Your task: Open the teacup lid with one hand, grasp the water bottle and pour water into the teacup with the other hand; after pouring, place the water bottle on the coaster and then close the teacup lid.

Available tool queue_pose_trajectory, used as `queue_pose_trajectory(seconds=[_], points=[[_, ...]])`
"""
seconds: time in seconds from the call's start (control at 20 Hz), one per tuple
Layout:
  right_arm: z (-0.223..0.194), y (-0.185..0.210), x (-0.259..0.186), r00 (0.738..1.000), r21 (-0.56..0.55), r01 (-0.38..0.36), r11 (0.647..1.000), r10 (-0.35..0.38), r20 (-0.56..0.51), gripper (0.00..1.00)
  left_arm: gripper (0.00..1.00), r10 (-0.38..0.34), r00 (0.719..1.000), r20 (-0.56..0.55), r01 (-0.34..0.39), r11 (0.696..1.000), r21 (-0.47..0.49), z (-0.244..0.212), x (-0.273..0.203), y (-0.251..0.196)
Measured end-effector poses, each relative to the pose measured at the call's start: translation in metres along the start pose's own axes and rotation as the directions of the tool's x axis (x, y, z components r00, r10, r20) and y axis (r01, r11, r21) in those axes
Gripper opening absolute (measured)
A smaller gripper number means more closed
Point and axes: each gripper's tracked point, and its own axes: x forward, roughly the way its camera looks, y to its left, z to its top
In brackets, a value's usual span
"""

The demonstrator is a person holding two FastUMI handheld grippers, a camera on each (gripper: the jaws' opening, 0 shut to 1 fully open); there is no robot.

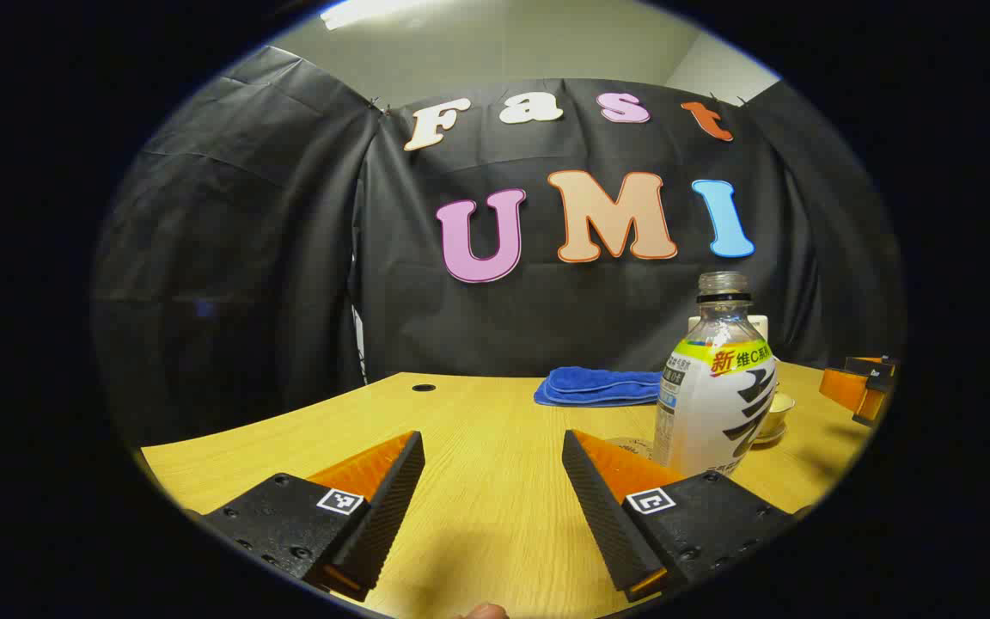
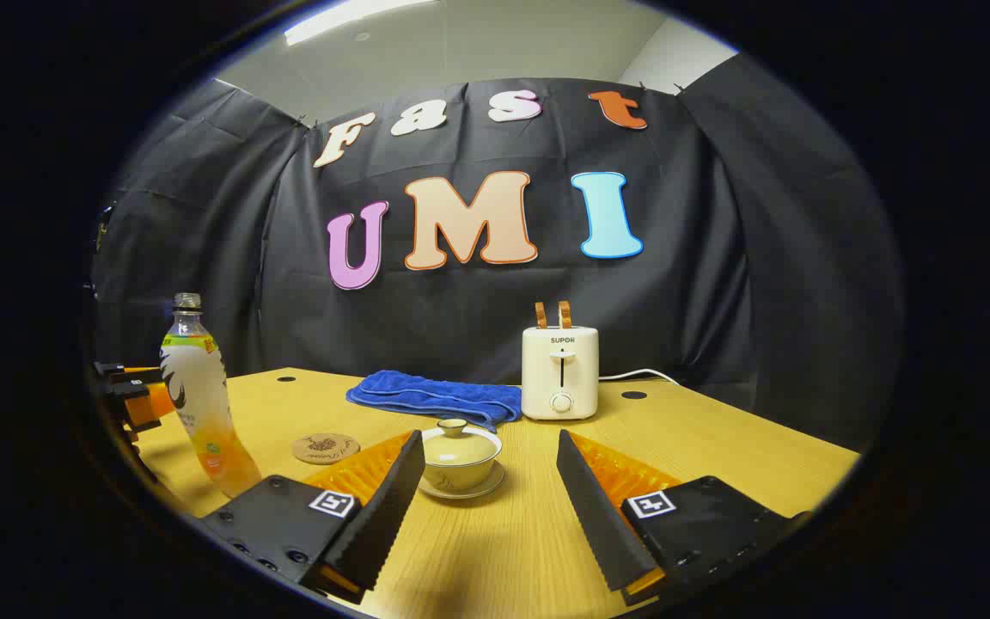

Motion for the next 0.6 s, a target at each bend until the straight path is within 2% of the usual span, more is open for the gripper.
queue_pose_trajectory(seconds=[0.1, 0.35, 0.6], points=[[0.0008, 0.0005, -0.0002, 1.000, 0.000, 0.000, 1.000, 0.000, 0.000, 0.95, 0.94, 0.000, 1.000, 0.000, 0.000, 1.000, 0.000, 0.0003, -0.0003, 0.0002], [0.0001, 0.0001, 0.0002, 1.000, 0.000, 0.000, 1.000, 0.000, 0.000, 0.98, 0.94, 0.000, 1.000, -0.001, 0.000, 1.000, 0.001, 0.0005, -0.0001, 0.0004], [-0.0003, -0.0001, 0.0002, 1.000, 0.000, -0.001, 1.000, 0.001, 0.000, 0.96, 0.94, 0.002, 1.000, -0.001, -0.002, 1.000, 0.001, 0.0003, -0.0007, 0.0006]])
